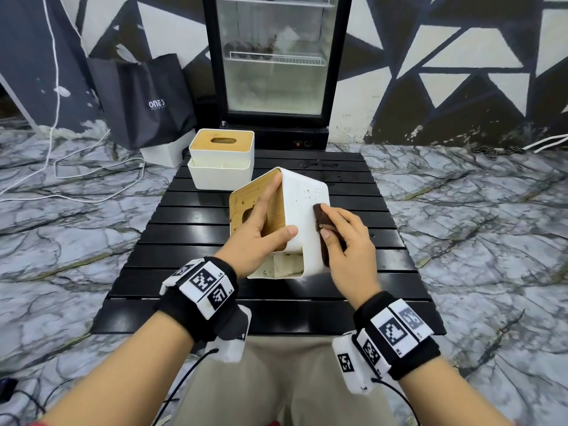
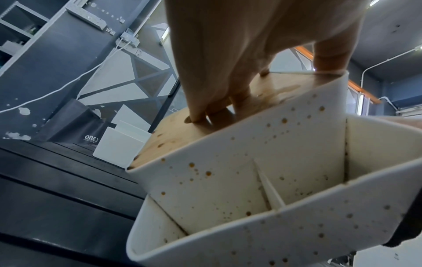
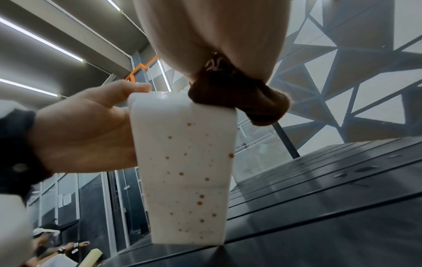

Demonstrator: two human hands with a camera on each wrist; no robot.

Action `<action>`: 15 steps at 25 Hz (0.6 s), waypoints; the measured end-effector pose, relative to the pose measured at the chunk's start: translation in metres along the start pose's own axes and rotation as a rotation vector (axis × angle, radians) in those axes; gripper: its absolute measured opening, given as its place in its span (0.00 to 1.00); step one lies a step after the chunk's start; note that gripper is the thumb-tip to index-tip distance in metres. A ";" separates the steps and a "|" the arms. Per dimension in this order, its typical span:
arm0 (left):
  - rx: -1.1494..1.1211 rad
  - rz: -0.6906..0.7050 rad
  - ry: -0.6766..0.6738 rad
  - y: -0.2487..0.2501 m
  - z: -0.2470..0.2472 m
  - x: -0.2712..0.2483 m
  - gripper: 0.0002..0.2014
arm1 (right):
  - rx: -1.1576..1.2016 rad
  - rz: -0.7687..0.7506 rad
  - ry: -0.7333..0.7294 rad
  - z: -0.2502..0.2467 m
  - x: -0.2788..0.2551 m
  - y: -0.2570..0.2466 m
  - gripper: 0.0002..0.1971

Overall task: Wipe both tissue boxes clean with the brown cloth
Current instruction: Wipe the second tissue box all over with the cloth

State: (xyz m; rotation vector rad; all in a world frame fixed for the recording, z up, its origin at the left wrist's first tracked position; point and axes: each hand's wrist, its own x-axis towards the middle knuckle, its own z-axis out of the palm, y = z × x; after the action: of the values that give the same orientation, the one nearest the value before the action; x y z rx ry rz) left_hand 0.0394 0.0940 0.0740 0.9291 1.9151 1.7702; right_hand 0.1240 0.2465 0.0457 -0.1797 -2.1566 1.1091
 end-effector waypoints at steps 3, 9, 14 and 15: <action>0.018 0.003 -0.015 0.003 0.003 -0.001 0.40 | -0.028 -0.046 -0.022 0.002 0.005 -0.006 0.21; -0.011 0.000 0.000 0.005 0.001 -0.003 0.39 | -0.071 0.025 -0.028 0.001 0.014 -0.004 0.21; -0.005 0.008 -0.030 0.006 0.004 -0.003 0.39 | -0.088 -0.066 -0.020 0.006 0.018 -0.013 0.23; 0.005 0.005 -0.033 0.007 0.004 -0.003 0.38 | -0.093 -0.063 -0.020 0.005 0.024 -0.012 0.22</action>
State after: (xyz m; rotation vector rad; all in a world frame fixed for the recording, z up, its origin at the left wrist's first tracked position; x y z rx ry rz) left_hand 0.0457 0.0953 0.0795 0.9590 1.8996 1.7429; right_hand 0.1052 0.2460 0.0651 -0.1422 -2.2175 0.9796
